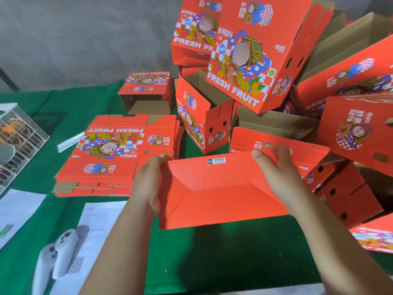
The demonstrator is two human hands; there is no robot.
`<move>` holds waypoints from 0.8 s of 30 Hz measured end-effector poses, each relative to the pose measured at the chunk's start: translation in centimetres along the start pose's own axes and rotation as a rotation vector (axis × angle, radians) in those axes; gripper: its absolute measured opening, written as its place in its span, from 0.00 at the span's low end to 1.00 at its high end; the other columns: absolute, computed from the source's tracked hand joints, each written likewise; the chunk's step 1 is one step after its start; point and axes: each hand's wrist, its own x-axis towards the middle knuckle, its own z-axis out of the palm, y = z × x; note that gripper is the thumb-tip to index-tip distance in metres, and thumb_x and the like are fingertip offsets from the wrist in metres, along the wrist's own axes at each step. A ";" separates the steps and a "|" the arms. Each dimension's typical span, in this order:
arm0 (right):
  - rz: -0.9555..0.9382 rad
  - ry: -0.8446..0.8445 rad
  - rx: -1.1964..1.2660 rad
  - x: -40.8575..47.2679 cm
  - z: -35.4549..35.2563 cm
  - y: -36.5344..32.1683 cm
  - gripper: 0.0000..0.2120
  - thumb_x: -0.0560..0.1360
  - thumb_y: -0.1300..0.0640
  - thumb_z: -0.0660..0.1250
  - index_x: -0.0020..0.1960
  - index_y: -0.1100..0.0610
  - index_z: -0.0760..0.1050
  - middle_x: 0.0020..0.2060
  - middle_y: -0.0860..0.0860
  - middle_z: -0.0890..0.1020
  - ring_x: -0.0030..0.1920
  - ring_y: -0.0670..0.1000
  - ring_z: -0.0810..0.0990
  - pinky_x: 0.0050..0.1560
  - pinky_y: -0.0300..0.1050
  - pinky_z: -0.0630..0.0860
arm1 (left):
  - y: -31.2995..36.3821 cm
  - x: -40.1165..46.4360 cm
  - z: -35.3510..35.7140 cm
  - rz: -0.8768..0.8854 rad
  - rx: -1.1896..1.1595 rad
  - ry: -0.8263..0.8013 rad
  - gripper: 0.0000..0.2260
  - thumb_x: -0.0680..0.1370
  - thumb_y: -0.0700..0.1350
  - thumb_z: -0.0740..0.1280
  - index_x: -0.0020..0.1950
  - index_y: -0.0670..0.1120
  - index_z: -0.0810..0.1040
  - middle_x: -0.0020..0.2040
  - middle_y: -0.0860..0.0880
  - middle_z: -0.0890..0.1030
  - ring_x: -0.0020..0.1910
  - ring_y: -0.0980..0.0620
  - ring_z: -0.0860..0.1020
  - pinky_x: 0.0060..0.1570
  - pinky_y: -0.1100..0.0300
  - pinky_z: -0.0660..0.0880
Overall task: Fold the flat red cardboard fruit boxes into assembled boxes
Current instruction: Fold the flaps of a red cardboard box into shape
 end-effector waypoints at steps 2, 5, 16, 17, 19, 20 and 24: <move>-0.052 0.139 0.173 -0.6 -0.1 -1.2 0.24 0.66 0.29 0.65 0.49 0.47 0.73 0.41 0.43 0.76 0.36 0.38 0.74 0.40 0.41 0.70 | 0.2 -0.6 -1.0 0.126 -0.188 -0.072 0.15 0.80 0.41 0.64 0.65 0.52 0.79 0.65 0.50 0.82 0.55 0.55 0.84 0.57 0.59 0.79; -0.232 0.306 0.225 -2.6 0.7 -2.1 0.15 0.76 0.42 0.71 0.42 0.52 0.73 0.33 0.42 0.75 0.31 0.38 0.71 0.34 0.30 0.67 | 0.4 -1.2 -4.4 0.092 -0.330 -0.199 0.28 0.67 0.44 0.67 0.68 0.55 0.78 0.64 0.50 0.81 0.58 0.49 0.84 0.56 0.48 0.77; -0.653 0.338 0.364 -4.9 0.5 -4.0 0.13 0.73 0.59 0.63 0.52 0.44 0.76 0.51 0.59 0.81 0.50 0.58 0.82 0.49 0.53 0.78 | 3.3 -4.4 -5.9 0.283 0.202 -0.278 0.09 0.85 0.39 0.63 0.59 0.53 0.76 0.35 0.57 0.86 0.32 0.64 0.83 0.34 0.70 0.80; -0.679 0.339 0.358 -4.4 0.1 -3.8 0.14 0.73 0.59 0.63 0.54 0.44 0.76 0.54 0.60 0.81 0.52 0.61 0.82 0.51 0.57 0.79 | 3.1 -5.0 -5.0 0.350 0.115 -0.309 0.16 0.84 0.38 0.64 0.68 0.54 0.75 0.49 0.53 0.88 0.44 0.58 0.86 0.44 0.62 0.84; -0.688 0.350 0.304 -3.2 -0.8 -3.5 0.17 0.76 0.58 0.64 0.62 0.44 0.75 0.61 0.58 0.79 0.59 0.60 0.82 0.57 0.59 0.79 | 2.7 -6.7 -3.7 0.453 -0.055 -0.385 0.29 0.80 0.38 0.66 0.80 0.55 0.67 0.72 0.49 0.78 0.67 0.42 0.79 0.63 0.40 0.78; -0.680 0.364 0.287 -2.6 -1.4 -3.3 0.19 0.76 0.57 0.65 0.66 0.45 0.74 0.63 0.55 0.79 0.61 0.57 0.81 0.60 0.57 0.79 | 2.6 -6.9 -2.8 0.531 -0.080 -0.426 0.32 0.79 0.38 0.66 0.82 0.54 0.63 0.76 0.49 0.74 0.73 0.40 0.74 0.68 0.36 0.74; -0.694 0.465 0.170 -0.4 -5.1 -2.4 0.28 0.80 0.47 0.71 0.76 0.54 0.68 0.69 0.42 0.77 0.69 0.49 0.78 0.70 0.52 0.74 | 3.5 -7.1 2.3 0.702 0.058 -0.544 0.36 0.81 0.35 0.66 0.85 0.47 0.54 0.80 0.50 0.68 0.79 0.47 0.67 0.76 0.45 0.68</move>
